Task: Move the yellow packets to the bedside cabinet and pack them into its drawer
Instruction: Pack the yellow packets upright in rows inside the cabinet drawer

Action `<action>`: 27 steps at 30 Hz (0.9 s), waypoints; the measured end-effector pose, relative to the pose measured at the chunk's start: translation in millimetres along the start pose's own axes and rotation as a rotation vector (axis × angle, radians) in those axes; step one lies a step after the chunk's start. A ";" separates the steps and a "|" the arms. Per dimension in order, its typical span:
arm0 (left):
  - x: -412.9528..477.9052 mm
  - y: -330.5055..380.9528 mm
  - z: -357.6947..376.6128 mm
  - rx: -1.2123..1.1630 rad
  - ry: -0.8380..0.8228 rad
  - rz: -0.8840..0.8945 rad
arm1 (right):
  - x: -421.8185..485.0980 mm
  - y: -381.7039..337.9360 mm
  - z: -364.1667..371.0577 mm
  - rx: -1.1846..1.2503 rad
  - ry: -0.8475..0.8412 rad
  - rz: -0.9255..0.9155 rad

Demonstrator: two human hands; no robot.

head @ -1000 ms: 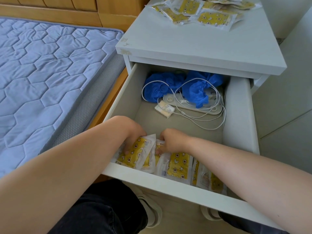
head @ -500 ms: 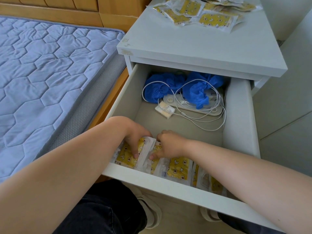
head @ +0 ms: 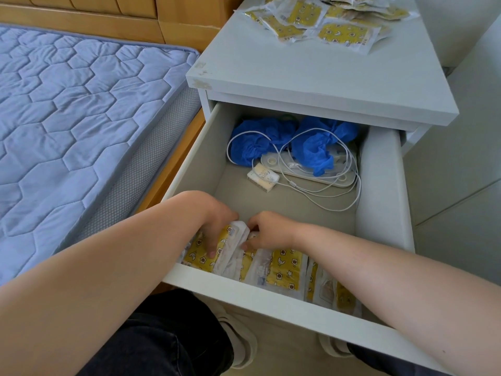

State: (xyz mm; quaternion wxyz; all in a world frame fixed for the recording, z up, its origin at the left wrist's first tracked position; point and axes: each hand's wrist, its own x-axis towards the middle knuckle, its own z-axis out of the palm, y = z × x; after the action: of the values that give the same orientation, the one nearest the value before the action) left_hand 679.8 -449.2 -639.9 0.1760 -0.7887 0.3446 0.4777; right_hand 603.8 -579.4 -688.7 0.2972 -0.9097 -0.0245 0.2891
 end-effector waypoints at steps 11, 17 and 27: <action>0.5 -3.9 -4.5 -0.115 -0.003 -0.016 | -14.2 3.0 -16.8 0.001 -0.092 0.085; -5.0 5.2 -5.5 -0.068 -0.034 -0.029 | -21.6 5.1 -14.6 0.039 -0.136 0.108; -29.4 22.3 -23.9 -0.057 0.597 -0.011 | -50.5 11.2 -66.4 -0.020 0.190 0.117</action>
State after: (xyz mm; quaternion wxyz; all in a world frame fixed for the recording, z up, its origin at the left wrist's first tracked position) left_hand 670.1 -468.3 -601.5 0.0475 -0.9008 0.3631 0.2332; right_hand 596.3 -634.6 -625.5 0.2716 -0.9358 0.0542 0.2180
